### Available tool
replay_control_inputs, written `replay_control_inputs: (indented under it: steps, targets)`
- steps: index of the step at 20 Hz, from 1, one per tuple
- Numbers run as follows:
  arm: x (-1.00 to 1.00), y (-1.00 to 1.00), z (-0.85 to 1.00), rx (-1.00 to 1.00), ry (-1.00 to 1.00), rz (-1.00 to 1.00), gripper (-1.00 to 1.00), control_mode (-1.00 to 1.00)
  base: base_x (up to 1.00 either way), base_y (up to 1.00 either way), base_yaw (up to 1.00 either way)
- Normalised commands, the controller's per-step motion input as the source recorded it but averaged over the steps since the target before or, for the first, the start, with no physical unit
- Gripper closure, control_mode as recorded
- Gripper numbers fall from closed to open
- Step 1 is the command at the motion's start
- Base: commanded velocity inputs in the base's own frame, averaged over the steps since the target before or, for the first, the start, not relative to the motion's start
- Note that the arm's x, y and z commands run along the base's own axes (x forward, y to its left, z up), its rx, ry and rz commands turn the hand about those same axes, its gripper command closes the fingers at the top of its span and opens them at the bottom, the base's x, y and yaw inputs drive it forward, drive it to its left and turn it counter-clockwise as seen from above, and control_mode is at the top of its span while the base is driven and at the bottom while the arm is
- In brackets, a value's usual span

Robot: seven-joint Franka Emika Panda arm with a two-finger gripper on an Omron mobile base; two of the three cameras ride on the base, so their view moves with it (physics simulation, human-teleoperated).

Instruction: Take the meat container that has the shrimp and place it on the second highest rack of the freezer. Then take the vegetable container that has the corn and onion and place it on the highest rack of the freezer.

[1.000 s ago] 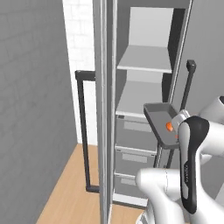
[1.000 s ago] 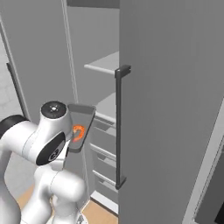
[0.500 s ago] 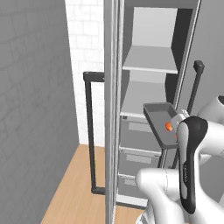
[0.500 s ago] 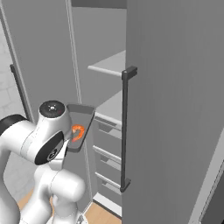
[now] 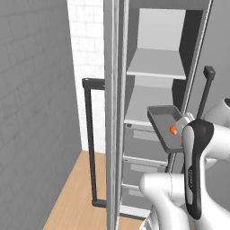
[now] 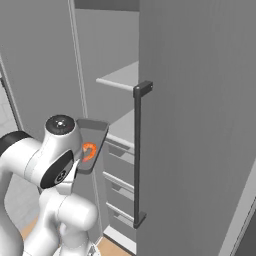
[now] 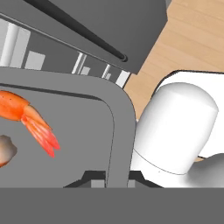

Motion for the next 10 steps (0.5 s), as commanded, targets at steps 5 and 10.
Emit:
replay_control_inputs:
  steps: [5, 10]
  targets:
    - [0.00, 0.00, 0.00, 0.00, 0.00, 0.00, 1.00, 1.00, 0.11, 0.00, 0.00]
    - [0.00, 0.00, 0.00, 0.00, 0.00, 0.00, 1.00, 1.00, 0.01, 0.00, 0.00]
